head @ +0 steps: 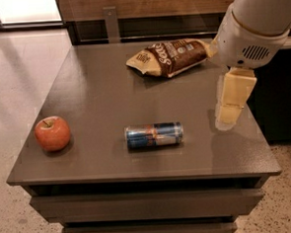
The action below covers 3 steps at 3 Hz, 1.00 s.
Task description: Place redbull can upright
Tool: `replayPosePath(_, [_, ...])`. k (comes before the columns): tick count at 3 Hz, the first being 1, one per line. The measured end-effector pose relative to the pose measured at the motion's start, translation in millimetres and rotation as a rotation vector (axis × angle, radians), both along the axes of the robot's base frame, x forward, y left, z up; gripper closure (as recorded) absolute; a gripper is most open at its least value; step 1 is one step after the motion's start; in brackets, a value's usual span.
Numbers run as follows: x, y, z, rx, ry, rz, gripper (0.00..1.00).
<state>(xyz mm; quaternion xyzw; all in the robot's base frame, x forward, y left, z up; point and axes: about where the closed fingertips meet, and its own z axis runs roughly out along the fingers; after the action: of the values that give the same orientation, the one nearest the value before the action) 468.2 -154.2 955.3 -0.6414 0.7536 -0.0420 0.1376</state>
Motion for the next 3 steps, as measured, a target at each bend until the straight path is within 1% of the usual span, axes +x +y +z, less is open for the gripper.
replayPosePath(1, [9.1, 25.7, -17.3, 0.050, 0.033, 0.008, 0.00])
replayPosePath(2, [9.2, 25.8, -17.2, 0.050, 0.033, 0.008, 0.00])
replayPosePath(3, [12.7, 49.3, -21.9, 0.029, 0.033, 0.064, 0.00])
